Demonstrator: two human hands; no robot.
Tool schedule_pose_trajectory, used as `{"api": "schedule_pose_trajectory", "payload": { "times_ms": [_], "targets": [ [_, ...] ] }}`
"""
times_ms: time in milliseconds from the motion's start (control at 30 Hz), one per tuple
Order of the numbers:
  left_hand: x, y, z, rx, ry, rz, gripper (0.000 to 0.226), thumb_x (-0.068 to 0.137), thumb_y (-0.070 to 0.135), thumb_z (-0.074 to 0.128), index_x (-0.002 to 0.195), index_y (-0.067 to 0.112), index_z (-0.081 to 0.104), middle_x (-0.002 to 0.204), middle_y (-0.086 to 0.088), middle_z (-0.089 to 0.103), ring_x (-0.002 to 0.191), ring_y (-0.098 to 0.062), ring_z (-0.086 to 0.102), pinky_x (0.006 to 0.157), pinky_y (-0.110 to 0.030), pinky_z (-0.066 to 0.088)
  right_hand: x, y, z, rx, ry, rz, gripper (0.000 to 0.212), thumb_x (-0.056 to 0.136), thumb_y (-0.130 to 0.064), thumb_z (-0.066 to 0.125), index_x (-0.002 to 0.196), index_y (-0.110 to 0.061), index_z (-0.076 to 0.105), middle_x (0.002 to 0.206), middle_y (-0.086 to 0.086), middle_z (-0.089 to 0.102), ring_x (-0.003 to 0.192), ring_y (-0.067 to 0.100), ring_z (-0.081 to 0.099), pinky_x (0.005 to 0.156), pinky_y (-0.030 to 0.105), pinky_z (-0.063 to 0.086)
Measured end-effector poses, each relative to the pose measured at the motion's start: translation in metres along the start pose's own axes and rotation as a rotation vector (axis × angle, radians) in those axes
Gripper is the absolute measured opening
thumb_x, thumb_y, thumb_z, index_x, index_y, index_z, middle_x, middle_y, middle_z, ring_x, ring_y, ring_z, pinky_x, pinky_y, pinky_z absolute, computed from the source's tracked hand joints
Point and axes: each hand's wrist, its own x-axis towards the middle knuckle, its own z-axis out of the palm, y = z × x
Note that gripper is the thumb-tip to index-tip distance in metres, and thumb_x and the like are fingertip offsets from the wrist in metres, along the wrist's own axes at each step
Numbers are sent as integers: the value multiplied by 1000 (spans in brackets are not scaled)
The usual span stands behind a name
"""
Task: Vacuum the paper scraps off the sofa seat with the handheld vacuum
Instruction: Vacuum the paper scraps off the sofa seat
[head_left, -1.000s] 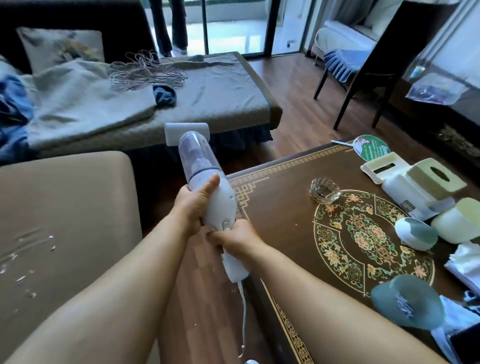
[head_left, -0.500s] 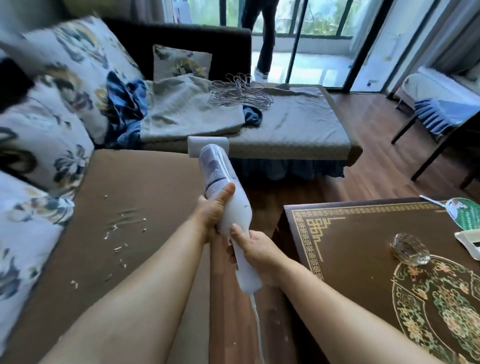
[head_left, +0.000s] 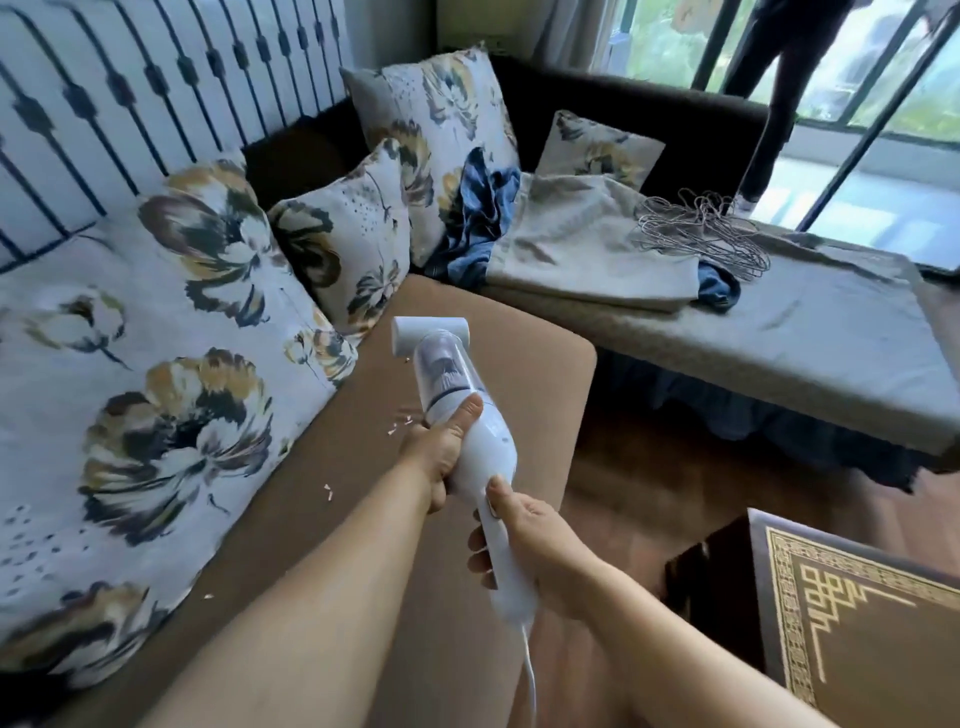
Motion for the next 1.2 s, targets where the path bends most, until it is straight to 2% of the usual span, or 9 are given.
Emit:
{"api": "schedule_pose_trajectory", "payload": {
  "times_ms": [100,167,267,433,567,733,833,1033,1200],
  "targets": [
    [10,5,-16,-26,38,3,113,37,65,82,132,14,48,122,-10,65,100,-32,68,80,-46,58,10,-5,15,-35,-4,-14,41,101,-47,39,87,-11,53,68,6,60,50,17,56,56,31,48],
    [16,9,-22,-15,44,1,105,47,65,81,133,15,48,122,-11,65,99,-33,67,76,-44,59,19,-10,21,-52,-3,-21,44,101,-48,38,83,-10,54,65,5,59,49,17,53,55,30,46],
    [30,17,-26,-4,65,12,79,71,55,76,130,10,50,121,-14,65,101,-34,66,85,-47,56,35,-23,24,-57,-3,-2,52,99,-51,39,76,-8,56,62,6,58,47,19,52,54,29,46],
    [66,34,-30,6,126,8,85,67,61,76,130,8,52,121,-14,65,102,-35,66,92,-52,53,74,-41,33,-39,0,11,54,98,-51,40,69,-9,57,58,5,55,45,19,49,50,27,43],
    [109,47,-30,12,204,15,81,69,60,74,130,12,51,124,-12,64,103,-33,66,91,-51,54,123,-47,40,-76,11,-24,46,98,-48,38,73,-12,51,58,5,54,43,17,49,46,26,41],
    [169,62,-35,43,259,-77,81,73,63,70,134,16,47,127,-9,62,105,-31,64,90,-47,54,180,-65,31,-116,-137,17,32,98,-36,41,88,-7,53,69,7,59,49,17,52,52,27,43],
    [203,64,-32,37,256,-98,83,74,62,70,136,12,46,128,-10,61,106,-31,63,91,-45,54,208,-76,22,-123,-159,45,32,99,-36,44,92,-5,53,73,6,60,53,18,54,52,27,45],
    [258,56,-21,8,226,-161,85,75,61,69,136,9,41,128,-11,60,107,-30,64,91,-40,54,252,-84,10,-68,-200,114,29,102,-29,41,95,-3,52,77,6,61,43,11,57,46,21,45],
    [296,45,-27,-1,241,-206,87,74,63,69,138,11,42,128,-11,61,107,-30,64,95,-42,52,292,-69,16,-58,-134,130,37,101,-37,43,90,-3,53,68,4,58,44,12,54,48,24,43]
  ]
}}
